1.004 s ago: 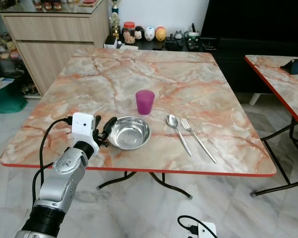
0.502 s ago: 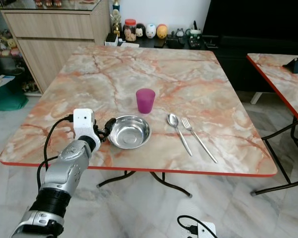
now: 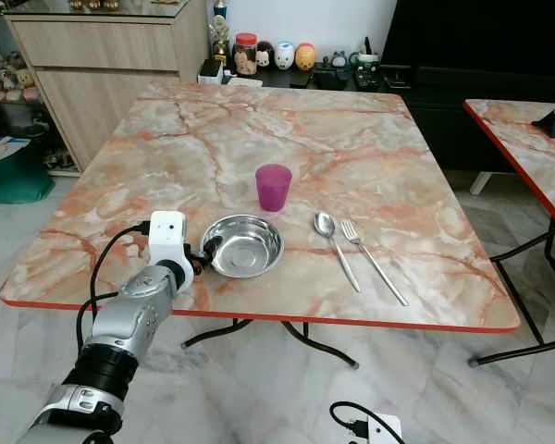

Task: Setting the table

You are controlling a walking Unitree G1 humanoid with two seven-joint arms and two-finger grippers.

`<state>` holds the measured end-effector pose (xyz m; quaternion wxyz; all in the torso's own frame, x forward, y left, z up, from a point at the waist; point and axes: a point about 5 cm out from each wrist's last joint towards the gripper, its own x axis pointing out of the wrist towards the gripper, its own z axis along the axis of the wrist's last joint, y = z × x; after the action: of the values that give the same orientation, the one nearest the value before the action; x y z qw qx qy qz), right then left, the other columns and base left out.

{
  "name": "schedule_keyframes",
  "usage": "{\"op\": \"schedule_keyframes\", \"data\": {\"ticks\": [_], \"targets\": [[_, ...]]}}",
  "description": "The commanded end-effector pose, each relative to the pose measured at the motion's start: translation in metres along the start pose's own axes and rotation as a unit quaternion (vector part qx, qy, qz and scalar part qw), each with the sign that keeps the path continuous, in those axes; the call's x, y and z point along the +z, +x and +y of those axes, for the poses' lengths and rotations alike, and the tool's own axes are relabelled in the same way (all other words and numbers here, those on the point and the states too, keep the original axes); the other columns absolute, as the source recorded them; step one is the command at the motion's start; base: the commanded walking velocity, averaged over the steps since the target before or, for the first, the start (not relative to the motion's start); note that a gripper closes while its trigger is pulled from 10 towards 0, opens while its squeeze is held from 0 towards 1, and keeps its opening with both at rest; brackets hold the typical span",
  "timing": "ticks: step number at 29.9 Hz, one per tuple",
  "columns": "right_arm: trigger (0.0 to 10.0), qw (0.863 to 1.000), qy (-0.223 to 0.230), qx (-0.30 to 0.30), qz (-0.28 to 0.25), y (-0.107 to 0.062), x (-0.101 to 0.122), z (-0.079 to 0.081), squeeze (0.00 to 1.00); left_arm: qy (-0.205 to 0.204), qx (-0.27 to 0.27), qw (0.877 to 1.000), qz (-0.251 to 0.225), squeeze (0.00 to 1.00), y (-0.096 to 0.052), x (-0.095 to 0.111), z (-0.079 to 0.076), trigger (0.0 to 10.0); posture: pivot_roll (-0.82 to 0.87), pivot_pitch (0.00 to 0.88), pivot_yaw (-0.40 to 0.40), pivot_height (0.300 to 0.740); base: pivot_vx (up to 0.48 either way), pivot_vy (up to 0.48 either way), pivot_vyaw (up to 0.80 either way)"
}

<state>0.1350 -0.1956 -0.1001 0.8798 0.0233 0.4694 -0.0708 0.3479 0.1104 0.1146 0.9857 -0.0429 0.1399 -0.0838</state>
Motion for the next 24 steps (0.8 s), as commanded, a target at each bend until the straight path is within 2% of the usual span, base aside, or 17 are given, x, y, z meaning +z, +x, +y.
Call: {"op": "schedule_keyframes", "data": {"ticks": [1,6,13,24], "targets": [[10.0,1.000,-0.001,-0.001,0.005,-0.0002,-0.0013,-0.0015,0.00,0.005,-0.014,1.000,0.003,0.00,0.0012,0.0034,-0.0064,10.0,0.14,0.000,-0.063,0.731,0.000,0.000,0.00],[10.0,1.000,-0.001,0.000,0.005,-0.0002,-0.0012,-0.0014,0.00,0.019,-0.031,0.999,0.008,0.00,0.0024,0.0075,-0.0116,10.0,0.14,0.000,-0.062,0.731,0.000,0.000,0.00],[10.0,1.000,-0.001,0.001,0.006,-0.0002,-0.0015,-0.0008,0.00,0.037,-0.017,0.999,0.024,0.00,0.0052,0.0055,-0.0104,10.0,0.13,0.000,-0.056,0.731,0.000,0.000,0.00],[10.0,1.000,-0.001,0.002,0.007,-0.0002,-0.0020,-0.0004,0.00,0.035,-0.006,0.999,0.039,0.00,0.0067,-0.0011,-0.0115,10.0,0.12,0.000,-0.051,0.731,0.000,0.000,0.00]]}}
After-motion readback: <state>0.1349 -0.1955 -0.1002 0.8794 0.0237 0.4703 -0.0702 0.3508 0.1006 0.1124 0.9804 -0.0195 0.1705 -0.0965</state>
